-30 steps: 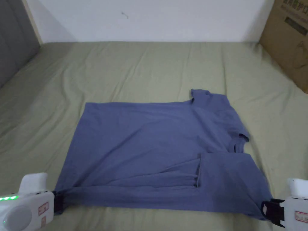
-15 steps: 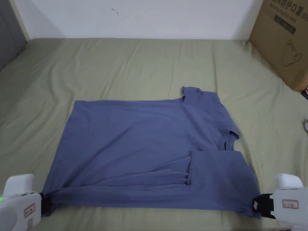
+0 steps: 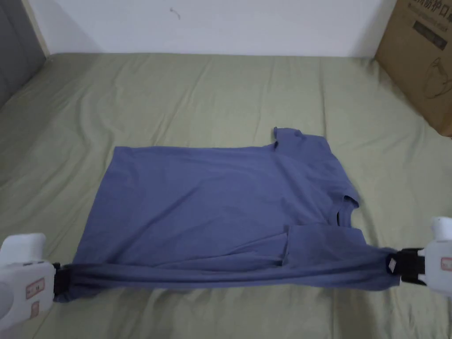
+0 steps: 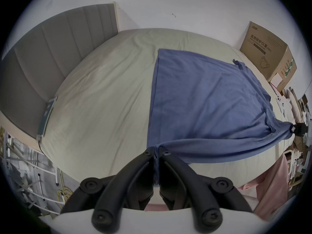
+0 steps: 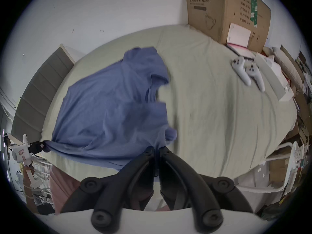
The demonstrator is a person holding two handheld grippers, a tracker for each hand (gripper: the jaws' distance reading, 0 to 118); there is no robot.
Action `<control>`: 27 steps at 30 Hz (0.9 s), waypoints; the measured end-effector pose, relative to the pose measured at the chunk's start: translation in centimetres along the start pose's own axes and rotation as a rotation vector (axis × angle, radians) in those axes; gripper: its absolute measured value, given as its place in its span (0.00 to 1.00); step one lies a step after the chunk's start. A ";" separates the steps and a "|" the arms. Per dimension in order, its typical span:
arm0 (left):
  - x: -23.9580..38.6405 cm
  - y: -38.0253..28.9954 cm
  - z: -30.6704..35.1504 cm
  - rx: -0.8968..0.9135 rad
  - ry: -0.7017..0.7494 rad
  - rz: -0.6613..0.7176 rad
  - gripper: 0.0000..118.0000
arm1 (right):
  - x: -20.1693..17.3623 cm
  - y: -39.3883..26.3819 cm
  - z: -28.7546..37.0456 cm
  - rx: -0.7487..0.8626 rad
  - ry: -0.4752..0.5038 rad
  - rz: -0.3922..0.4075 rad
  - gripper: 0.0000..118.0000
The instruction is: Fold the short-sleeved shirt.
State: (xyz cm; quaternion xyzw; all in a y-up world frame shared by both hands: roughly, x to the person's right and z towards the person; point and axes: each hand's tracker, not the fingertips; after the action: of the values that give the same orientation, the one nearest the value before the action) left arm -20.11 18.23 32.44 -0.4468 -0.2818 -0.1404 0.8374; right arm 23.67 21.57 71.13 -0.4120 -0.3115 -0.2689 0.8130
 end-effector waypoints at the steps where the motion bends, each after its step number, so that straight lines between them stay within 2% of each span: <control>1: 0.0 1.1 -0.2 0.007 -0.001 -0.002 0.03 | 0.0 1.2 -0.3 0.007 0.006 -0.001 0.04; 7: 1.1 8.0 -4.6 0.017 0.029 -0.034 0.03 | 0.0 7.6 -5.7 -0.008 -0.023 -0.025 0.04; 9: 1.6 9.5 -7.0 0.000 0.027 -0.044 0.07 | 0.2 8.8 -8.6 -0.040 -0.038 -0.053 0.04; 10: 1.8 10.1 -8.0 -0.018 0.035 -0.048 0.21 | 0.3 9.1 -9.8 -0.052 -0.049 -0.067 0.04; 11: 1.9 10.4 -9.0 -0.032 0.047 -0.045 0.48 | 0.2 9.3 -10.8 -0.065 -0.061 -0.087 0.05; 12: 2.0 10.7 -9.5 -0.046 0.063 -0.049 0.65 | 0.2 9.4 -11.4 -0.068 -0.063 -0.078 0.09; 13: 2.0 10.9 -9.7 -0.052 0.083 -0.053 0.76 | -0.3 9.2 -11.4 -0.074 -0.073 -0.073 0.20; 14: 1.8 10.9 -9.5 -0.045 0.080 -0.054 0.76 | -0.4 9.1 -11.4 -0.073 -0.079 -0.065 0.20; 15: 1.6 10.8 -9.1 -0.036 0.081 -0.051 0.79 | -0.5 9.0 -11.2 -0.072 -0.092 -0.054 0.26; 16: 1.4 10.7 -8.4 -0.019 0.079 -0.047 0.82 | -0.5 8.9 -10.7 -0.067 -0.101 -0.051 0.39; 17: 1.1 10.6 -7.8 -0.002 0.072 -0.040 0.83 | -0.3 8.7 -10.3 -0.057 -0.090 -0.047 0.59; 19: 0.4 10.2 -6.7 0.005 0.063 -0.018 0.83 | -0.1 8.4 -8.9 -0.038 -0.076 -0.051 0.60; 20: 0.1 9.8 -6.0 0.006 0.045 -0.003 0.82 | -0.1 8.0 -8.1 -0.024 -0.071 -0.051 0.59; 21: -0.2 9.4 -5.2 0.017 0.021 0.018 0.77 | -0.2 7.6 -7.1 0.001 -0.062 -0.049 0.59; 22: -0.5 8.6 -4.2 0.038 -0.005 0.043 0.62 | -0.2 7.0 -6.1 0.024 -0.043 -0.044 0.55; 23: -0.6 7.9 -3.7 0.042 -0.010 0.050 0.28 | -0.1 6.3 -5.4 0.022 -0.028 -0.041 0.37; 24: -0.7 7.2 -3.4 0.033 -0.006 0.044 0.01 | 0.0 5.7 -4.9 0.025 0.013 -0.039 0.12; 25: -0.6 6.1 -3.1 0.027 -0.005 0.043 0.00 | 0.3 5.0 -4.9 0.023 0.046 -0.051 0.00; 26: -0.4 5.2 -2.9 0.024 -0.014 0.043 0.00 | 0.6 4.3 -4.6 0.012 0.064 -0.061 0.00; 27: -0.2 4.4 -3.0 0.008 -0.026 0.038 0.00 | 0.6 3.6 -4.5 -0.010 0.096 -0.040 0.00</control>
State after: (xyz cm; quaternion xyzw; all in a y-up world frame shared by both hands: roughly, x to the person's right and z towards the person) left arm -17.13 18.25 28.04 -0.4505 -0.2847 -0.1173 0.8380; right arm 27.84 19.57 67.61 -0.3962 -0.2788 -0.3062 0.8195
